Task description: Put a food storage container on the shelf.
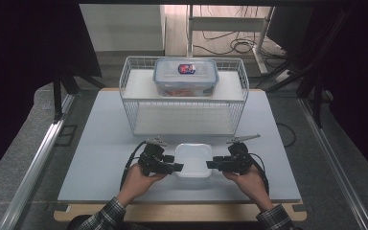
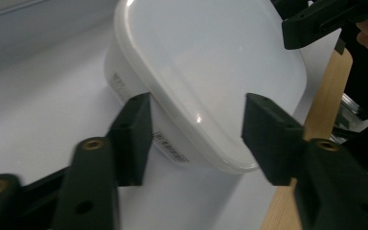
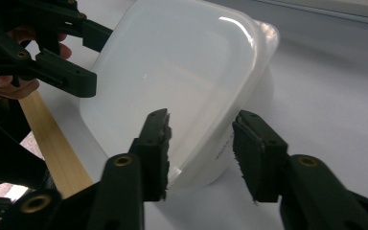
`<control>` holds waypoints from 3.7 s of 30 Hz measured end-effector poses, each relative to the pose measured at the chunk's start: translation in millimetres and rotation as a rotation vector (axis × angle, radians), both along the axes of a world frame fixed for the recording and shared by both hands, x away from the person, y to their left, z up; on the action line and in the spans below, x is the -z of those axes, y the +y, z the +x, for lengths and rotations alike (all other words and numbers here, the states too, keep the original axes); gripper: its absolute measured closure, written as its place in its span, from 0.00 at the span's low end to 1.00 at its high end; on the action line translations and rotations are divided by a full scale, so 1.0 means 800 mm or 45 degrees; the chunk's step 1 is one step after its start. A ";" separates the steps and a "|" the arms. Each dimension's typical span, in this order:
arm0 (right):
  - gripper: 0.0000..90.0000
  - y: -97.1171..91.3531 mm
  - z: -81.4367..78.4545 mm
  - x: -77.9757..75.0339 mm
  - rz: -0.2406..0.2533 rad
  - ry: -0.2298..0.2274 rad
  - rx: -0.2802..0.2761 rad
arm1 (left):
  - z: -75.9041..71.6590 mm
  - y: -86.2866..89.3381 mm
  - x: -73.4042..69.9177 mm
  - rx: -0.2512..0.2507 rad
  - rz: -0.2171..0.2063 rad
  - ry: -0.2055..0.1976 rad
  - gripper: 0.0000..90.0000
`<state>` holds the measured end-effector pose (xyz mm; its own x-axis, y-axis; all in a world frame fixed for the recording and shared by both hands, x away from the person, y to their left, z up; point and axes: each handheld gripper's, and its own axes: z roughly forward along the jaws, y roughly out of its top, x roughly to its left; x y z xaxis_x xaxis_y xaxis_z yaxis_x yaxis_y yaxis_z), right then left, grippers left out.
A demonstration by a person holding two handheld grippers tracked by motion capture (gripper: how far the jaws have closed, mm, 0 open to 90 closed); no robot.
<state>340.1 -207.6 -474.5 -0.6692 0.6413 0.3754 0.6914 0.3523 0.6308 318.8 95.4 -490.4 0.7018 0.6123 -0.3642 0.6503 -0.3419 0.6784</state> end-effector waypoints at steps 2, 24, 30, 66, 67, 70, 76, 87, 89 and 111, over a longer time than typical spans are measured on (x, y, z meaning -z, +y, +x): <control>0.69 0.000 -0.004 -0.002 -0.002 -0.010 0.001 | -0.004 0.001 -0.005 -0.011 0.025 -0.016 0.62; 0.86 0.002 -0.021 -0.004 0.028 -0.159 0.134 | -0.009 0.013 -0.005 -0.131 -0.056 -0.054 0.88; 0.87 0.005 -0.024 -0.011 0.039 -0.216 0.126 | -0.012 0.016 -0.015 -0.148 -0.067 -0.099 0.88; 0.87 0.032 -0.009 -0.120 0.104 -0.536 0.099 | -0.002 0.044 -0.122 -0.200 -0.097 -0.378 0.88; 0.87 0.033 -0.007 -0.123 0.108 -0.540 0.100 | -0.001 0.044 -0.126 -0.202 -0.096 -0.384 0.88; 0.87 0.034 -0.003 -0.132 0.113 -0.552 0.101 | 0.002 0.045 -0.136 -0.205 -0.097 -0.398 0.88; 0.87 0.038 0.003 -0.153 0.124 -0.581 0.107 | 0.009 0.048 -0.158 -0.215 -0.101 -0.431 0.88; 0.87 0.046 0.016 -0.188 0.141 -0.614 0.107 | 0.020 0.056 -0.195 -0.227 -0.105 -0.465 0.88; 0.87 0.047 0.019 -0.194 0.152 -0.616 0.112 | 0.022 0.057 -0.202 -0.230 -0.109 -0.472 0.88; 0.86 0.057 0.055 -0.260 0.180 -0.649 0.152 | 0.051 0.061 -0.277 -0.259 -0.104 -0.535 0.88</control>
